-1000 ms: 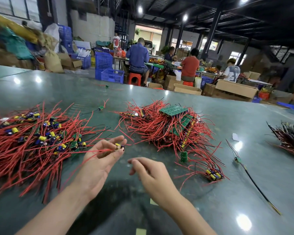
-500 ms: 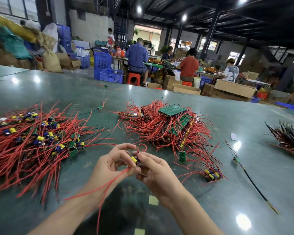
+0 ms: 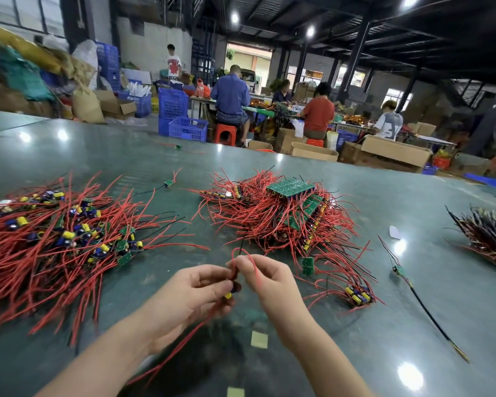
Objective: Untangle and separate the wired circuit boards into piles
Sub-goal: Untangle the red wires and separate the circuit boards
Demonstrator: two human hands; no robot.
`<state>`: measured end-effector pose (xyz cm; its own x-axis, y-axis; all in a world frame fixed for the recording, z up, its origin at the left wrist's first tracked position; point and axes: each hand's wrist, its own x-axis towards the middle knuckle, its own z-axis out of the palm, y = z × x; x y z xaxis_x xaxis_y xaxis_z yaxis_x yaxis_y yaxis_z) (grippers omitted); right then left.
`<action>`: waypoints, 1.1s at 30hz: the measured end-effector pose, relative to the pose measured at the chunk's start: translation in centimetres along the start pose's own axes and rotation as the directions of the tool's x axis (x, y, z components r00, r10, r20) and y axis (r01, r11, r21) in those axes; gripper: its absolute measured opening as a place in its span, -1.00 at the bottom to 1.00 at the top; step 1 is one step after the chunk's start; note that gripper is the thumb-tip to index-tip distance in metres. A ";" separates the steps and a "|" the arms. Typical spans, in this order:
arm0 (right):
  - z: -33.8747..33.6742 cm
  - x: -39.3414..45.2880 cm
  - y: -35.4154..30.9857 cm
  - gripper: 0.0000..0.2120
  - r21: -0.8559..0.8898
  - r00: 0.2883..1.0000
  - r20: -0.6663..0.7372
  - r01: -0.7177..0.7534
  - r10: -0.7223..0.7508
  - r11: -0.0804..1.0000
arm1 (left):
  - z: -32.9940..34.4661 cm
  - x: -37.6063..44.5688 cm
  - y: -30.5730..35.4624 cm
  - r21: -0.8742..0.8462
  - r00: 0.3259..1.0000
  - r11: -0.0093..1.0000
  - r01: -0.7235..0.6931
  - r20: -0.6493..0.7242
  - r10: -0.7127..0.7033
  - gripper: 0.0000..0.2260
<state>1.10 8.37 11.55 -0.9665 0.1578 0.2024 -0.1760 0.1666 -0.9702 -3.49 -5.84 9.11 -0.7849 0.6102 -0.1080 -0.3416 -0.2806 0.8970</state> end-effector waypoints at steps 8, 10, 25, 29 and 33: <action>-1.3 0.7 0.0 -0.74 0.084 0.985 -0.172 0.011 0.004 0.996 | 0.5 -0.3 0.2 0.183 0.991 0.983 0.020 0.123 -0.043 -0.89; -1.7 1.0 0.2 -0.72 0.186 0.984 -0.163 -0.048 0.079 0.981 | 0.7 -0.1 0.6 0.173 0.996 0.984 -0.029 0.088 0.014 -0.81; 0.2 0.2 0.2 -0.82 -0.120 0.978 0.146 -0.132 0.149 0.984 | 0.4 -0.1 0.0 0.369 0.963 0.911 -0.185 -0.117 0.243 -0.81; 0.0 0.4 0.3 -0.79 -0.209 0.998 0.050 -0.012 0.023 0.978 | 0.3 0.0 -0.6 0.721 0.923 0.642 -0.261 -0.009 0.386 -0.81; -0.4 0.4 0.1 -0.77 -0.160 0.999 0.041 0.027 -0.021 0.987 | 0.4 -0.1 -0.6 0.824 0.926 0.499 -0.269 0.080 0.369 -0.80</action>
<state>0.72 8.88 11.56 -0.9693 0.1147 0.2174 -0.1703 0.3246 -0.9304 -3.00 -5.47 8.72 -0.8116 0.5208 0.2648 0.4671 0.3062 0.8295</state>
